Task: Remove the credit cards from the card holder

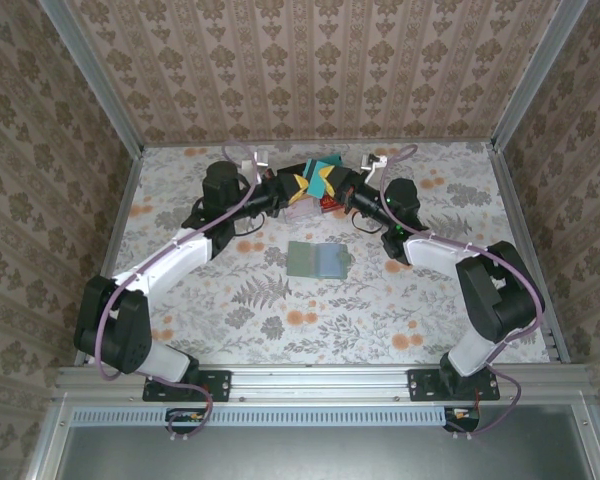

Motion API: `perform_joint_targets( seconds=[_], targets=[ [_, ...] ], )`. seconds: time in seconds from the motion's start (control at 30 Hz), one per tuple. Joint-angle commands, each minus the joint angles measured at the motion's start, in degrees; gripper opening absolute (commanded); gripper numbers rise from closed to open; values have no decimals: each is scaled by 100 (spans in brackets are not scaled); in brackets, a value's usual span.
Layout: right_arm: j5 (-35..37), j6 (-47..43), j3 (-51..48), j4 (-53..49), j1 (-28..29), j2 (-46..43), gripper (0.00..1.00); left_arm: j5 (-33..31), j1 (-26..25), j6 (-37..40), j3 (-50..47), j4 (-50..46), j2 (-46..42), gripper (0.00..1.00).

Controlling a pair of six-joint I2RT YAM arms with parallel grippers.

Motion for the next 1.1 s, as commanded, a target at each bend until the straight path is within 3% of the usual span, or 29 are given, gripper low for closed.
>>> perform_joint_targets(
  seconds=[0.0,0.07,0.13,0.27,0.37,0.53,0.67,1.07],
  targets=[
    [157,-125,-211,-83,-108,-6,41,-35,17,484,121,-166,17,0],
    [275,-282,-373,-295,-166,-63,60,-167,69,1129,251,-668,59,0],
    [336,-453,-473,-612,-260,-112,71,-577,100,1878,482,-1473,78,0],
    [353,-850,-634,-1378,-429,-265,85,-1291,131,3283,895,-2540,220,0],
    [502,-1395,-683,-2327,-496,-537,92,-1431,169,3948,1211,-2877,449,0],
    [965,-2335,-652,-3925,-520,-1059,97,-1295,169,5265,1931,-3227,1020,0],
    [1143,-2687,-802,-4399,-596,-1377,99,-1058,170,6385,2656,-3528,1588,0],
    [1173,-3324,-976,-5656,-669,-2214,100,-1119,169,9094,5369,-4909,3527,0]
  ],
)
